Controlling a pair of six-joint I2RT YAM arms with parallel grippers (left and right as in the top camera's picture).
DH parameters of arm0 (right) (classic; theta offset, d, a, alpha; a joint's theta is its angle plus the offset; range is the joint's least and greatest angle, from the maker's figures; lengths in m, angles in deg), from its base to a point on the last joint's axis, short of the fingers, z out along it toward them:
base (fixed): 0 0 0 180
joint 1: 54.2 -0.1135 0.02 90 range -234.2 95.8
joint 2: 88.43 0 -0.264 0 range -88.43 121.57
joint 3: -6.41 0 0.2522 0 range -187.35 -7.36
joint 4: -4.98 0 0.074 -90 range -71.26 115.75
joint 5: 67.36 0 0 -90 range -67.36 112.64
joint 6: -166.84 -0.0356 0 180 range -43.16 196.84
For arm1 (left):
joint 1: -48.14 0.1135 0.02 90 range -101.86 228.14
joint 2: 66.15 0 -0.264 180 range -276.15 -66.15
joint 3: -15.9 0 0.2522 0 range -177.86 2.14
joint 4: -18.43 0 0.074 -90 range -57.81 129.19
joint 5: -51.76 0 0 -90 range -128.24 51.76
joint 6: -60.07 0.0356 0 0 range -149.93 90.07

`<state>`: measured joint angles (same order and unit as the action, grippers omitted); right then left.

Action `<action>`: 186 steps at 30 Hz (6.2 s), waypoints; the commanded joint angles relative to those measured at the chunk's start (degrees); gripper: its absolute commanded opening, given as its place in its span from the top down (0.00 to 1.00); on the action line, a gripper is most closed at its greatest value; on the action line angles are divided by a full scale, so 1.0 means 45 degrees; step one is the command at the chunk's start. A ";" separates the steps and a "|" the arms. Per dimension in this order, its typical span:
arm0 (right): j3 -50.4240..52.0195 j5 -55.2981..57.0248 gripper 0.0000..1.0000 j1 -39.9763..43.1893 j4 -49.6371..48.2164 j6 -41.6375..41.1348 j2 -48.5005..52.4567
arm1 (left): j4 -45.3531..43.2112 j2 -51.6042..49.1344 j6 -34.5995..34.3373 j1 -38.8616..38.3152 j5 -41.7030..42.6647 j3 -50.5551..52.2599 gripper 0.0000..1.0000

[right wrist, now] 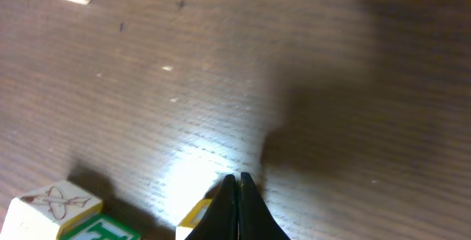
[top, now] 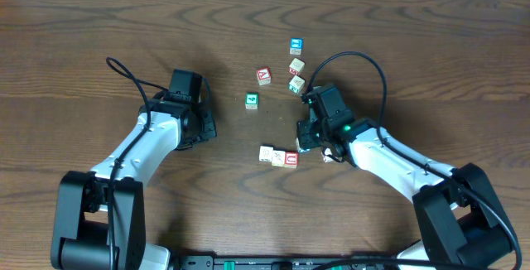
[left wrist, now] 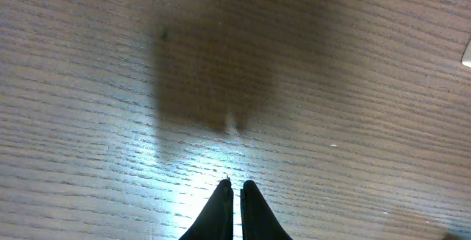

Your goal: Lift 5 blocks

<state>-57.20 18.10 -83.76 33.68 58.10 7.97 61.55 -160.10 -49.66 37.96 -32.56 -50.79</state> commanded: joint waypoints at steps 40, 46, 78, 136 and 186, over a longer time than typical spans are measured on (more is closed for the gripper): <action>-0.0214 0.0039 0.99 -0.0617 0.1515 0.0073 0.0068 | -0.0010 0.0204 -0.0117 0.0053 -0.0015 -0.0126 0.92; -0.0214 0.1107 0.99 -0.0525 0.1239 -0.0311 0.0063 | -0.0010 0.0204 -0.0117 0.0053 -0.0015 -0.0126 0.92; -0.0209 0.0369 0.99 -0.0801 0.3405 -0.0879 0.0068 | -0.0010 0.0204 -0.0121 0.0053 -0.0015 -0.0126 0.93; -0.0209 0.3026 0.99 0.1962 0.4483 -0.2793 0.0068 | 0.0267 0.0204 -0.0117 0.0053 -0.0019 -0.0126 0.93; -0.0209 -0.1511 0.99 0.0437 0.4779 -0.1205 0.0068 | 0.0233 0.0204 -0.0117 0.0039 0.0044 -0.0121 0.93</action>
<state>-57.62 9.67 -80.81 55.15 56.11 7.97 62.41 -160.10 -49.66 37.96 -32.56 -50.79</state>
